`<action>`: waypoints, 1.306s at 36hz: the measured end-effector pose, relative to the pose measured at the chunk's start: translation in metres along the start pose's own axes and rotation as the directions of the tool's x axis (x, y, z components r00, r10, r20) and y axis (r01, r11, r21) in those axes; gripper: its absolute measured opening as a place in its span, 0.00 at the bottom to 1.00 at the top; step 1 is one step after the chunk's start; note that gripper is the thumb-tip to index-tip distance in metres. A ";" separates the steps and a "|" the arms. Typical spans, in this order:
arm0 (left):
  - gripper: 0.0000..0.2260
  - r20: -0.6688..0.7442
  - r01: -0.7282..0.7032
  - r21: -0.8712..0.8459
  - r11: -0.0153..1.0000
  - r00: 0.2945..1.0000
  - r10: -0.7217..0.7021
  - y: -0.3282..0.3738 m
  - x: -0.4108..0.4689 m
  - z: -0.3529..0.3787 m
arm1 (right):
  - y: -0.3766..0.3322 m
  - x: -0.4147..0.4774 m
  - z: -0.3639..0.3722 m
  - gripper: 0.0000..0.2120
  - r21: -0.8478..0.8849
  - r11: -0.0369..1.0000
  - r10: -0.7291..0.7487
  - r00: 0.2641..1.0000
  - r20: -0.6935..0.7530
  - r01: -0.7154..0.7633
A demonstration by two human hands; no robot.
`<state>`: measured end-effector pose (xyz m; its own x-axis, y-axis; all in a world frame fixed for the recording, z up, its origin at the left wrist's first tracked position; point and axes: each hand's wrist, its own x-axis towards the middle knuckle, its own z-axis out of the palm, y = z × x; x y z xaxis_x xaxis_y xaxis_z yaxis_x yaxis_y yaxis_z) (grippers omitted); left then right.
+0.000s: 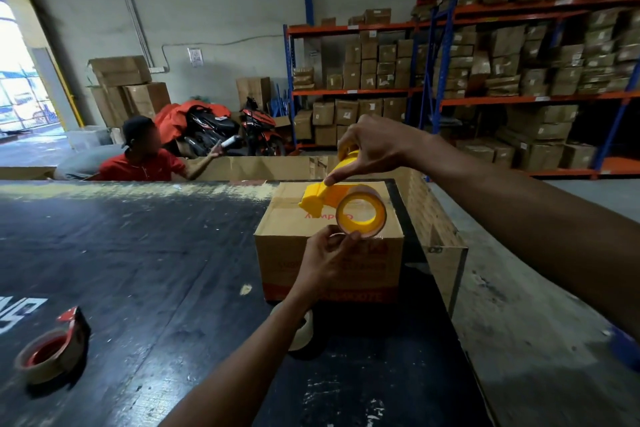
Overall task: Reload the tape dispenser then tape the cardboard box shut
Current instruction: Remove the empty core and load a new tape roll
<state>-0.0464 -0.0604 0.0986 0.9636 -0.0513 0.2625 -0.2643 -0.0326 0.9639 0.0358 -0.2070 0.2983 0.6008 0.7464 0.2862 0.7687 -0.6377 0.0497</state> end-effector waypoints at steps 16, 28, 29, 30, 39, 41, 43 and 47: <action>0.14 0.145 0.137 -0.046 0.990 0.981 -0.129 -0.057 -0.024 0.012 | 0.037 0.000 0.010 0.31 0.021 0.980 0.197 0.980 -0.006 -0.197; 0.24 0.083 0.487 0.352 0.799 0.834 -0.545 -0.162 -0.053 0.041 | 0.040 -0.002 0.017 0.33 0.025 0.975 0.219 0.976 0.016 -0.219; 0.24 0.056 0.504 0.382 0.774 0.824 -0.564 -0.164 -0.053 0.042 | 0.041 -0.002 0.018 0.32 0.031 0.976 0.214 0.977 0.015 -0.214; 0.25 0.034 0.520 0.399 0.756 0.815 -0.579 -0.166 -0.053 0.042 | 0.040 -0.003 0.019 0.32 0.038 0.977 0.210 0.978 0.015 -0.210; 0.30 -0.089 0.576 0.485 0.658 0.781 -0.618 -0.173 -0.044 0.043 | 0.041 0.000 0.030 0.31 0.041 0.982 0.181 0.983 0.013 -0.182; 0.29 -0.103 0.568 0.506 0.649 0.787 -0.608 -0.171 -0.042 0.042 | 0.042 0.002 0.032 0.31 0.047 0.982 0.183 0.983 0.012 -0.183; 0.28 -0.104 0.559 0.528 0.639 0.790 -0.605 -0.170 -0.042 0.041 | 0.042 0.002 0.035 0.31 0.054 0.982 0.181 0.983 0.012 -0.181; 0.27 -0.130 0.520 0.596 0.612 0.814 -0.566 -0.173 -0.043 0.040 | 0.040 0.003 0.036 0.30 0.061 0.984 0.165 0.986 0.010 -0.165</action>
<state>-0.0439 -0.0927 -0.0808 0.9394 0.1066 -0.3258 0.3154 -0.6411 0.6997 0.0757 -0.2236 0.2667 0.7216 0.6329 0.2805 0.6707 -0.7395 -0.0570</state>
